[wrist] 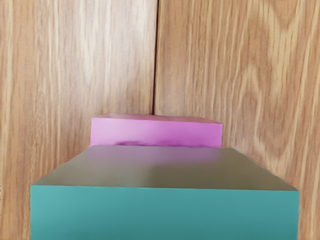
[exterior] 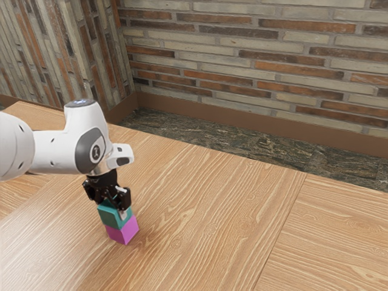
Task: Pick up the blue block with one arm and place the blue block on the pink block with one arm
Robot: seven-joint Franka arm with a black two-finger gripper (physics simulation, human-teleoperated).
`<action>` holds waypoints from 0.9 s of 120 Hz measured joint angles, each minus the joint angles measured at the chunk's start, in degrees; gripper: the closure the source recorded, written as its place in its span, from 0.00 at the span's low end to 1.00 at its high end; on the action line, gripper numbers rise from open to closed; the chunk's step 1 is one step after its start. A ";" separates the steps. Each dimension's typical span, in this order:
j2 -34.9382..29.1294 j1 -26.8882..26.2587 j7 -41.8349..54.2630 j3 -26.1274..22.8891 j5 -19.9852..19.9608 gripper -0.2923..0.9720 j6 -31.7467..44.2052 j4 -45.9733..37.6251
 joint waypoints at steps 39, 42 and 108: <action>-0.09 0.03 -1.24 0.45 -0.14 0.47 0.02 0.16; -0.14 0.11 -1.28 0.46 -0.13 0.47 0.02 0.26; -1.32 0.82 -1.64 -0.15 0.84 0.47 0.67 1.20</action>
